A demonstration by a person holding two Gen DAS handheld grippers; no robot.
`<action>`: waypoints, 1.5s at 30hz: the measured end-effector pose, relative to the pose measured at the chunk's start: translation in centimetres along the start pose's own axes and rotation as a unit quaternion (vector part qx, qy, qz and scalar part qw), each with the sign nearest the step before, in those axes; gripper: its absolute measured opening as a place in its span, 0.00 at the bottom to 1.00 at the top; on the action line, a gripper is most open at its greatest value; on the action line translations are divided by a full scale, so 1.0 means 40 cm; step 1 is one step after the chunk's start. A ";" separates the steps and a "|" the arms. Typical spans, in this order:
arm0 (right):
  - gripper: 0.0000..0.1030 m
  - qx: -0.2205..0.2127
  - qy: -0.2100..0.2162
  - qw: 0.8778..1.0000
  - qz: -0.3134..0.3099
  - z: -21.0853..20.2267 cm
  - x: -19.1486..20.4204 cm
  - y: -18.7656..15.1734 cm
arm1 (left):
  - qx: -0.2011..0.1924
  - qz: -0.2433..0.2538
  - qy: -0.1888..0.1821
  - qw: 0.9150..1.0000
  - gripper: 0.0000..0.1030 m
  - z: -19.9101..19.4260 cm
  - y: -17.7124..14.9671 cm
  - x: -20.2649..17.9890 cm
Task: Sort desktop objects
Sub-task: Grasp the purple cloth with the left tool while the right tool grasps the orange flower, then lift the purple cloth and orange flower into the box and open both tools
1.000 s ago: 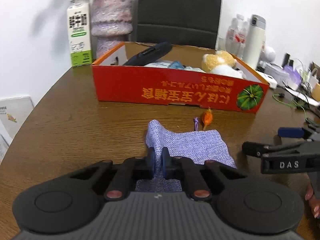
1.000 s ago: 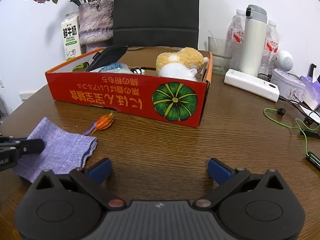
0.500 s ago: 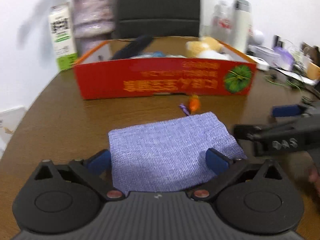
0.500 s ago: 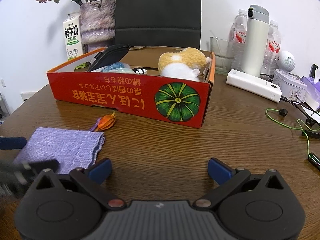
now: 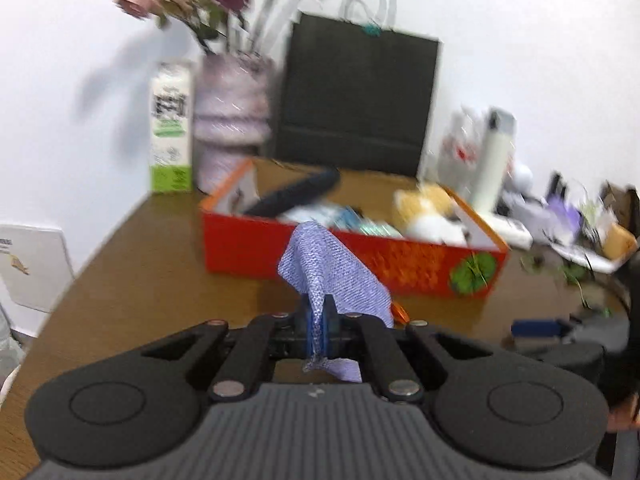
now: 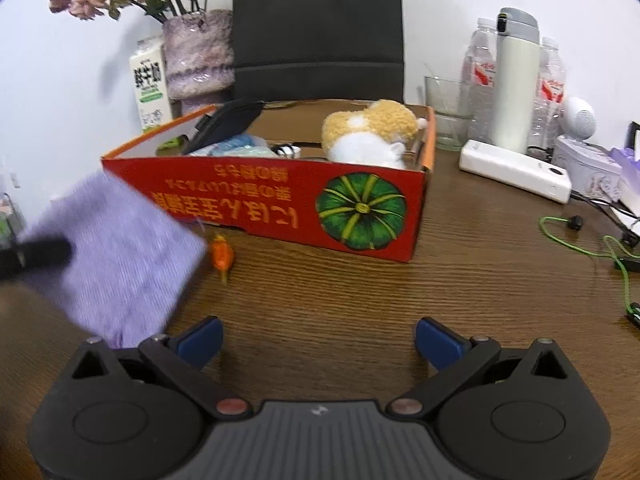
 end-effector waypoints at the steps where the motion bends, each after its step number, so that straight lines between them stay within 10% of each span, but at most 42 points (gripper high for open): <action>1: 1.00 -0.004 0.014 1.000 0.000 -0.001 0.007 0.005 | -0.003 -0.007 0.008 1.000 0.05 0.001 0.006 0.012; 8: 0.83 -0.034 0.040 0.998 -0.026 0.048 0.113 0.054 | 0.019 -0.055 0.040 0.998 0.05 0.027 -0.002 0.076; 10: 0.31 -0.009 0.017 0.999 -0.037 0.092 0.143 0.063 | 0.033 -0.062 0.039 0.997 0.05 0.047 -0.006 0.086; 12: 0.13 0.002 0.005 0.999 -0.039 0.116 0.153 0.064 | 0.044 -0.066 0.037 0.996 0.05 0.058 -0.013 0.091; 19: 0.12 -0.030 0.047 0.998 -0.028 0.041 0.132 0.059 | 0.023 -0.067 0.025 0.997 0.05 0.039 -0.016 0.084; 30: 0.12 -0.133 0.082 0.988 -0.008 -0.129 0.111 0.145 | -0.122 -0.067 -0.035 0.990 0.05 -0.079 0.079 0.016; 45: 0.12 -0.182 0.060 0.981 0.012 -0.051 0.092 0.318 | -0.199 -0.084 -0.040 0.976 0.05 0.084 0.259 -0.045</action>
Point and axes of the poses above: each gripper's, at about its wrist camera, not at the fingertips, and z roughly the way its jaws point, x to its left, y to its top, the point moved 1 cm from there along z, roughly the way its jaws point, and after that the axes turned 10 degrees about z, right-handed, at the moved point
